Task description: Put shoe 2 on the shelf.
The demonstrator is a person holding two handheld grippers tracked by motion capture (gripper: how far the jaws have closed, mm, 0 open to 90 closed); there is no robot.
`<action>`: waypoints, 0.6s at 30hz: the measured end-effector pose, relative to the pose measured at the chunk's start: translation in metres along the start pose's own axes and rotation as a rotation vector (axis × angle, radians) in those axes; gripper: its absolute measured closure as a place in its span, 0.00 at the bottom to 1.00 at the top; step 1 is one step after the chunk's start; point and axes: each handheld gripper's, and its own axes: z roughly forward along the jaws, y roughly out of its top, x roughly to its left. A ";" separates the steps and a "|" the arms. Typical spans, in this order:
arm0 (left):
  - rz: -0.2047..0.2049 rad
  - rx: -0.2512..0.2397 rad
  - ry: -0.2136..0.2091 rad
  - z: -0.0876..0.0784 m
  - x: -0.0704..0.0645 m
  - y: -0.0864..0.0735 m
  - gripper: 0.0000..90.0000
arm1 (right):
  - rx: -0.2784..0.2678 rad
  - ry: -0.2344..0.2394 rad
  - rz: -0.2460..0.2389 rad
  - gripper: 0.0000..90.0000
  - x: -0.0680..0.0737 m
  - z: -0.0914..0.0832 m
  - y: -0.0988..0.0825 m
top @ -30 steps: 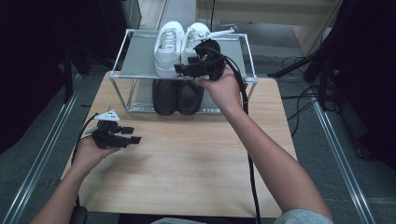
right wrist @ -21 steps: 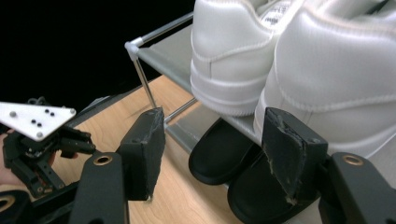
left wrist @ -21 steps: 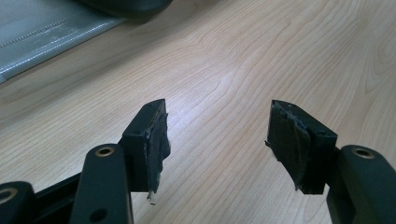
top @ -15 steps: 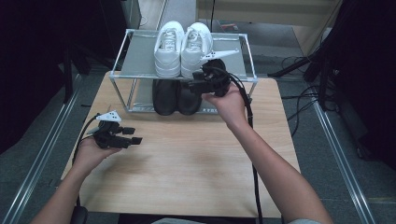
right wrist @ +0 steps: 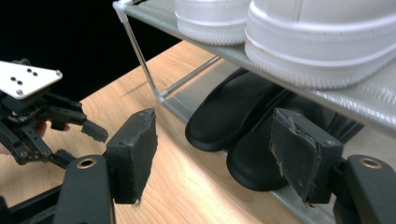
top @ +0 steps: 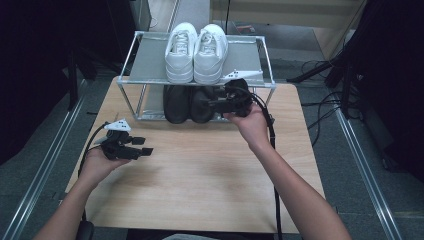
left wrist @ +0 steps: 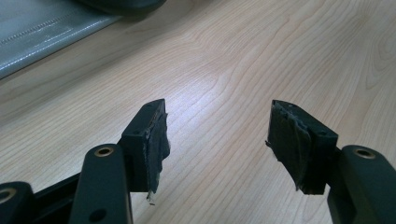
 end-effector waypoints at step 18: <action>0.004 0.001 0.002 0.002 -0.003 0.000 0.42 | 0.050 0.031 -0.027 0.31 -0.003 -0.002 -0.054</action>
